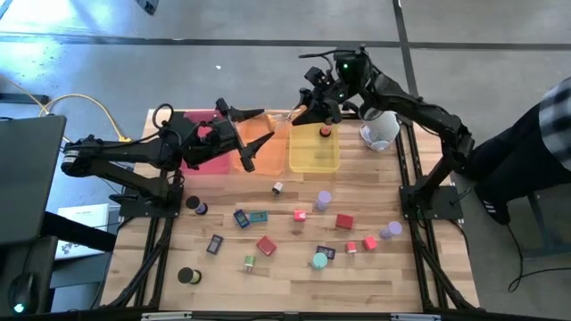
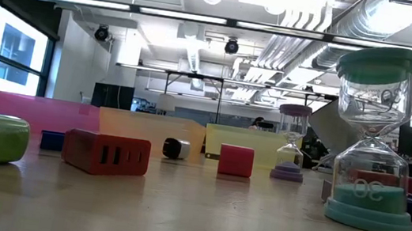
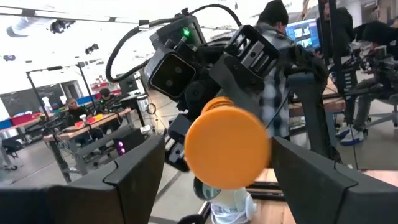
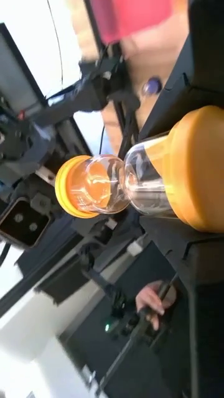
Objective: Pick & Place Office items
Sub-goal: Put the orange hourglass into the yellow bin
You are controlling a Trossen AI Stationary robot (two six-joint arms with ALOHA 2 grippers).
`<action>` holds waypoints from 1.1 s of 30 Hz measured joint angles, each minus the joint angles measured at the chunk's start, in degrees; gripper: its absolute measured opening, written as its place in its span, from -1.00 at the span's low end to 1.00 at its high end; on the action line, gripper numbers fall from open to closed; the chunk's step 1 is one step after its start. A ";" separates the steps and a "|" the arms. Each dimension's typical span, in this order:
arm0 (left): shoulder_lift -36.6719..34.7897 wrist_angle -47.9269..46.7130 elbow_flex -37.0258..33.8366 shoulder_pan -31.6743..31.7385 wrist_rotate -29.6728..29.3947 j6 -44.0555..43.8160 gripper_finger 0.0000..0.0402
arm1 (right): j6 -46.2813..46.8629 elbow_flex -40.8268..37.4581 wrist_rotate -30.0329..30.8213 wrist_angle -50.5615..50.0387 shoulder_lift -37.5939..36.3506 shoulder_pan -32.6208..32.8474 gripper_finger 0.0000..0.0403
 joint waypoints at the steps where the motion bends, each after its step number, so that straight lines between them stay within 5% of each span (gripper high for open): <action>1: 0.00 -0.62 0.00 0.00 -0.13 -0.01 0.40 | -1.67 0.00 0.18 -1.57 -0.21 -0.36 -0.13; 8: -0.23 -3.50 0.00 0.01 -4.56 -7.71 0.40 | -17.64 0.00 6.67 -20.91 -3.56 -3.97 -0.13; 15: -1.89 -16.28 0.04 3.09 -3.38 -22.59 0.40 | -36.36 0.02 42.21 -42.38 -7.87 -5.34 -0.13; 18: -2.01 -23.41 0.03 5.57 -1.38 -29.62 0.40 | -37.69 0.02 51.40 -45.84 -7.83 -4.51 -0.13; 26: -1.79 -35.91 0.02 14.12 11.90 -42.28 0.40 | -37.90 0.02 59.70 -50.18 -2.61 -2.11 -0.13; 33: -1.79 -39.04 0.03 19.74 20.23 -45.84 0.40 | -41.90 0.06 57.90 -48.38 8.49 -1.97 -0.13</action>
